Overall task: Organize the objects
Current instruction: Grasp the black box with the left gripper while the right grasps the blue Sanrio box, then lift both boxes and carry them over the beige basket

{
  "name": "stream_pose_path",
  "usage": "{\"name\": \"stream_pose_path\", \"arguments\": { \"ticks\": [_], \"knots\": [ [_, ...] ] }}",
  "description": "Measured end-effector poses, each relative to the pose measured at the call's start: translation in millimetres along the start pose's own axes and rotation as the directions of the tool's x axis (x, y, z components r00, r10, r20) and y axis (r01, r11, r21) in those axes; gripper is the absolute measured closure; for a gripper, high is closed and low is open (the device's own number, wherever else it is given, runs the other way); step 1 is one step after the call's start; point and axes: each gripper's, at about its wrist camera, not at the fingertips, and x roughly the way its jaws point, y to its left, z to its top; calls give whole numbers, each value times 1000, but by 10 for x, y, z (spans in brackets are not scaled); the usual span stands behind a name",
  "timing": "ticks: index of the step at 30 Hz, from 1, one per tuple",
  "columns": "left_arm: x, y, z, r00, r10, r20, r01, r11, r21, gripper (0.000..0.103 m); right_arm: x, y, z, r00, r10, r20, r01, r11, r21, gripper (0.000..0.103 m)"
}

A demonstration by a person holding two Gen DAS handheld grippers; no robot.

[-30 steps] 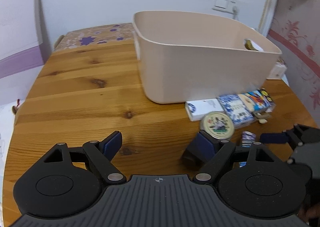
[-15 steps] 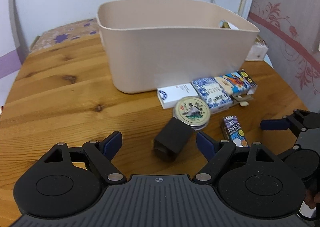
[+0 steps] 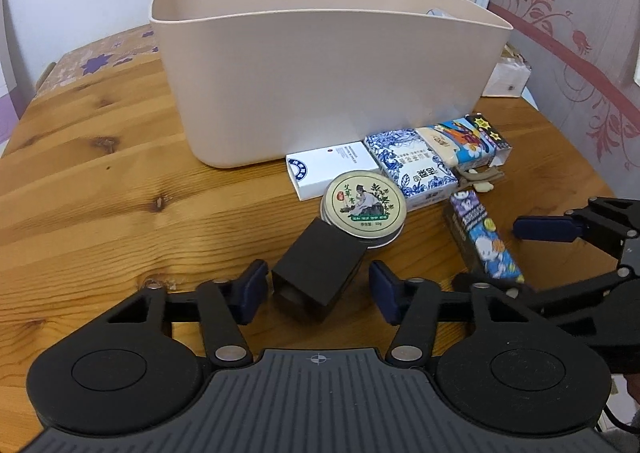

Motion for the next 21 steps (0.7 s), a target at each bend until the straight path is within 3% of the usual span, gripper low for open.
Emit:
{"name": "stream_pose_path", "arguments": {
  "ticks": [7, 11, 16, 18, 21],
  "knots": [
    [-2, -21, 2, 1000, 19, -7, -19, 1000, 17, 54, -16, -69, 23, 1000, -10, 9, 10, 1000, 9, 59],
    [-4, -32, -13, 1000, 19, -6, -19, 1000, 23, 55, -28, -81, 33, 1000, -12, 12, 12, 1000, 12, 77],
    [-28, -49, -32, 1000, 16, 4, -16, 999, 33, 55, -20, -112, 30, 1000, -5, 14, 5, 1000, 14, 79],
    [-45, -59, -31, 1000, 17, 9, -17, 999, 38, 64, -31, -124, 33, 1000, -2, 15, 2, 1000, 16, 81],
    [-64, -69, -33, 1000, 16, 14, -17, 999, 39, 65, -61, -133, 42, 1000, 4, 26, -4, 1000, 19, 81]
  ]
}}
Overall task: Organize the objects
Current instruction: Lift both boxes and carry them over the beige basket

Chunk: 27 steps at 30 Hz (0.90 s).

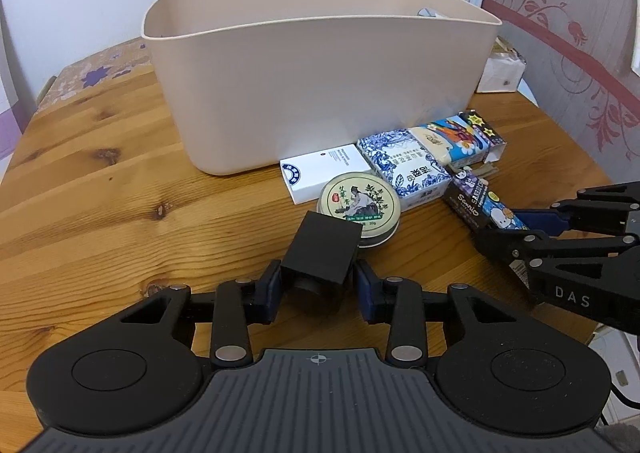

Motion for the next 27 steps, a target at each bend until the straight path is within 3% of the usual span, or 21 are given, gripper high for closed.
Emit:
{"name": "stream_pose_path", "arguments": {
  "ticks": [27],
  "knots": [
    [-492, 62, 152, 986, 55, 156, -55, 998, -3, 65, -411, -238, 270, 988, -34, 153, 27, 998, 50, 81]
  ]
}}
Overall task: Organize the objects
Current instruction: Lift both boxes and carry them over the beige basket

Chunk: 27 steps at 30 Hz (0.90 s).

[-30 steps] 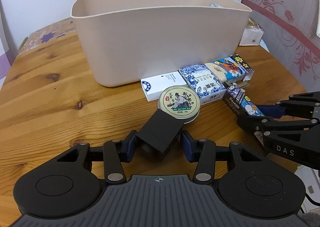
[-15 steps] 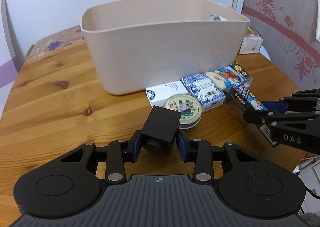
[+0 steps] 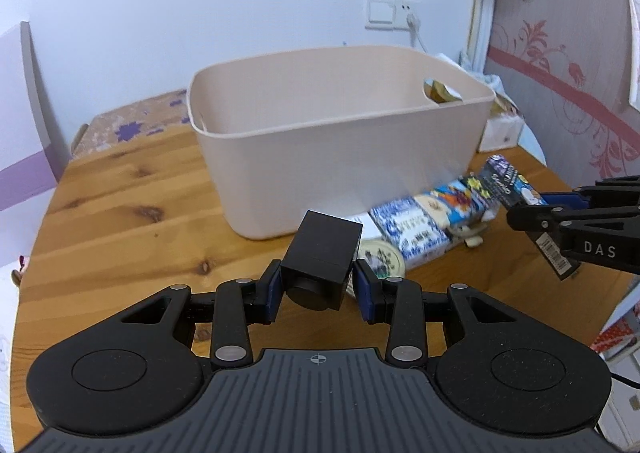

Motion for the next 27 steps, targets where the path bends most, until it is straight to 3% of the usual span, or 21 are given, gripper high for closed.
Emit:
{"name": "stream_pose_path", "arguments": {
  "ticks": [17, 27],
  "knots": [
    [-43, 90, 486, 994, 28, 103, -24, 999, -38, 65, -108, -163, 501, 993, -14, 119, 14, 1000, 7, 81],
    [52, 123, 730, 992, 35, 119, -29, 998, -51, 65, -28, -205, 791, 986, -10, 167, 13, 1000, -18, 81]
  ]
}}
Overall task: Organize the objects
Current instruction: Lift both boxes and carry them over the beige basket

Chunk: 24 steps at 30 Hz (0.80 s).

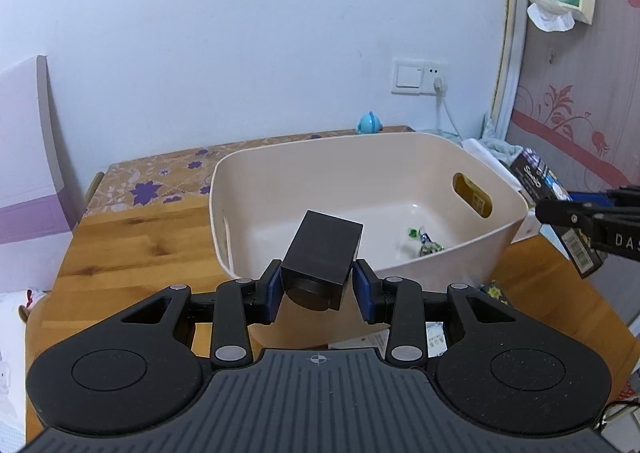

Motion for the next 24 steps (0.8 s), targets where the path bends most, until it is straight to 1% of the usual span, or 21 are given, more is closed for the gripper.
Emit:
{"name": "stream_pose_path", "arguments": {
  "ticks": [6, 9, 17, 24],
  "knots": [
    [16, -7, 104, 1000, 6, 19, -6, 1000, -4, 65, 90, -24, 119, 1000, -5, 14, 5, 1000, -14, 81],
    [104, -11, 165, 1000, 19, 21, -19, 1000, 0, 65, 172, -41, 144, 1000, 1, 12, -1, 1000, -7, 81],
    [638, 18, 283, 997, 66, -50, -67, 998, -10, 65, 476, -81, 200, 1000, 13, -27, -13, 1000, 11, 81],
    [996, 23, 325, 991, 60, -120, -62, 998, -15, 65, 762, -91, 294, 998, 19, -63, -20, 1000, -15, 81]
  ]
}}
